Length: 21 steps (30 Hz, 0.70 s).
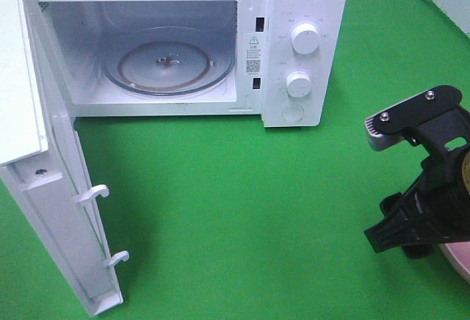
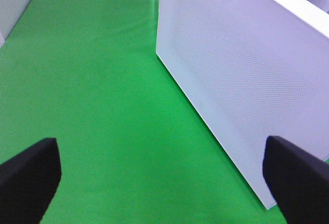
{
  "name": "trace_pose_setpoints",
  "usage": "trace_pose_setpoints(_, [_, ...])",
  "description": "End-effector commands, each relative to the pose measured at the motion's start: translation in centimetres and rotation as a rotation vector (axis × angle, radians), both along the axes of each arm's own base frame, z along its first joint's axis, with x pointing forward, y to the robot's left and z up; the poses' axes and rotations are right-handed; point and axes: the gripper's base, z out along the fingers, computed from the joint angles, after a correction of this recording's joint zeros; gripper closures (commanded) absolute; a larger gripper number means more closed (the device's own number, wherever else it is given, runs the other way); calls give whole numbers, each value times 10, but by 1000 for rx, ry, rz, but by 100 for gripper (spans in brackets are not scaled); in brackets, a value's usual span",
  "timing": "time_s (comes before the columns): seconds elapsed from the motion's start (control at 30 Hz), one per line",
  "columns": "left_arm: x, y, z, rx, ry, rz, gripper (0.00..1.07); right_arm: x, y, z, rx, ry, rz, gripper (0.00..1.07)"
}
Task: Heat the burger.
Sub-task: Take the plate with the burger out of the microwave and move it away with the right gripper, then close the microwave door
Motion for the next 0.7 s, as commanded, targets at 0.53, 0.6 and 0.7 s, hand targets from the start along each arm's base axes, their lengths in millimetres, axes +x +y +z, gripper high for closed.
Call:
trace_pose_setpoints(0.53, [0,0,0,-4,-12,0,7,-50,-22,55,231,-43,120,31])
trace_pose_setpoints(0.6, [0,0,0,-4,-12,0,7,-53,-25,57,233,-48,117,31])
trace_pose_setpoints(0.7, [0,0,0,-4,-12,0,7,-59,-31,61,237,-61,117,31])
